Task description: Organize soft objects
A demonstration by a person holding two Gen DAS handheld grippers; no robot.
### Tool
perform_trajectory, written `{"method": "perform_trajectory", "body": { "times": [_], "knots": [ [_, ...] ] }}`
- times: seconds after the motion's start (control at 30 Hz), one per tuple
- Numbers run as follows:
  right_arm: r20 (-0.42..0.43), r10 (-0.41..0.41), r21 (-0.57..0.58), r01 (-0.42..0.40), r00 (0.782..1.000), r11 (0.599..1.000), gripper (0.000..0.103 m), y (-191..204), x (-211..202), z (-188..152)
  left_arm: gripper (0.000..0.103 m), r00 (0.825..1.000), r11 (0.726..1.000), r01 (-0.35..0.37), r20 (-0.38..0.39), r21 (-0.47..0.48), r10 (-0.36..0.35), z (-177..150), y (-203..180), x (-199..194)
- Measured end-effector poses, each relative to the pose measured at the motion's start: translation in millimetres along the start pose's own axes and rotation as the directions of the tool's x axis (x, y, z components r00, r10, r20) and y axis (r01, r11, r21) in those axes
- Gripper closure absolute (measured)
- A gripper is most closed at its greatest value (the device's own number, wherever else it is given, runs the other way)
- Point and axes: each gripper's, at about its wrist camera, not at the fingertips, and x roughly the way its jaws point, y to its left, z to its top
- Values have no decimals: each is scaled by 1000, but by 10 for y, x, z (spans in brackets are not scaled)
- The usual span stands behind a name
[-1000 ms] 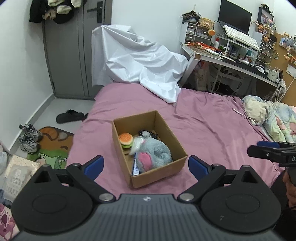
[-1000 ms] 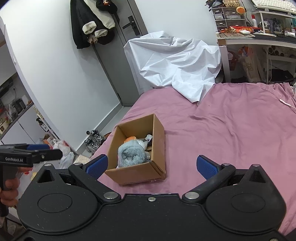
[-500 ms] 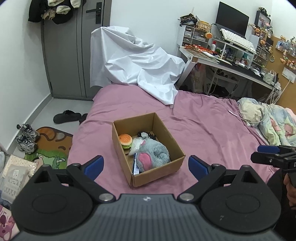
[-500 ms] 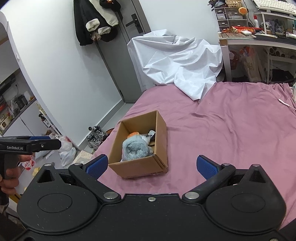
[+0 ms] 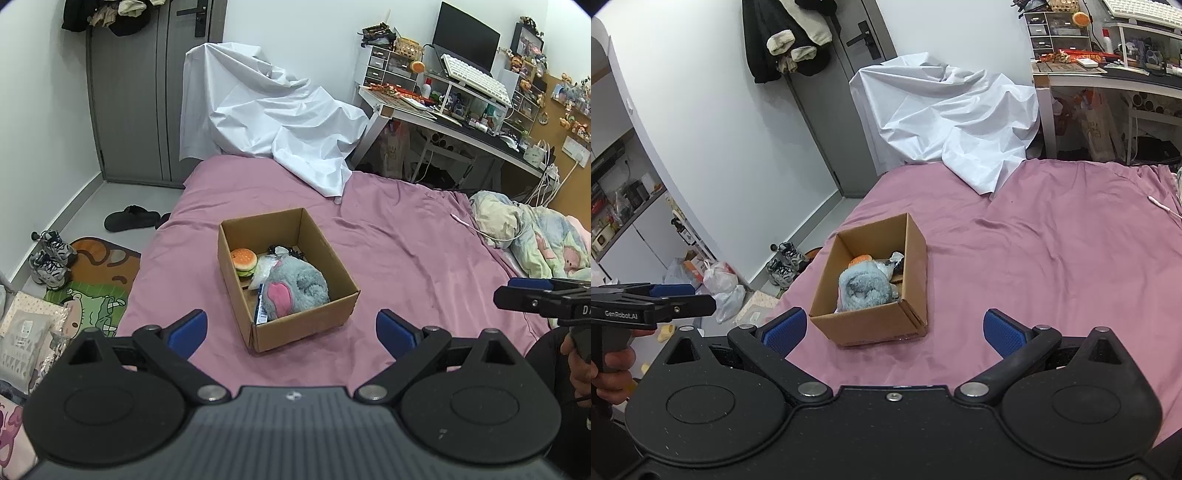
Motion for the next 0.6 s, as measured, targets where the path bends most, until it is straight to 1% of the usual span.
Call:
{"method": "perform_trajectory", "body": {
  "times": [0.17,0.37,0.6],
  "knots": [
    [-10,-2,-12,2,1000,1000,0,19,38,5,6,1000,1000,3,-26,10,-3,-17,-38,82],
    [-20,-5,-9,5,1000,1000,0,39,75,-4,6,1000,1000,-2,-30,12,3,-26,-20,97],
    [-25,11,-21,-11,1000,1000,0,98,101,7,6,1000,1000,-7,-29,2,7,-33,7,82]
  ]
}}
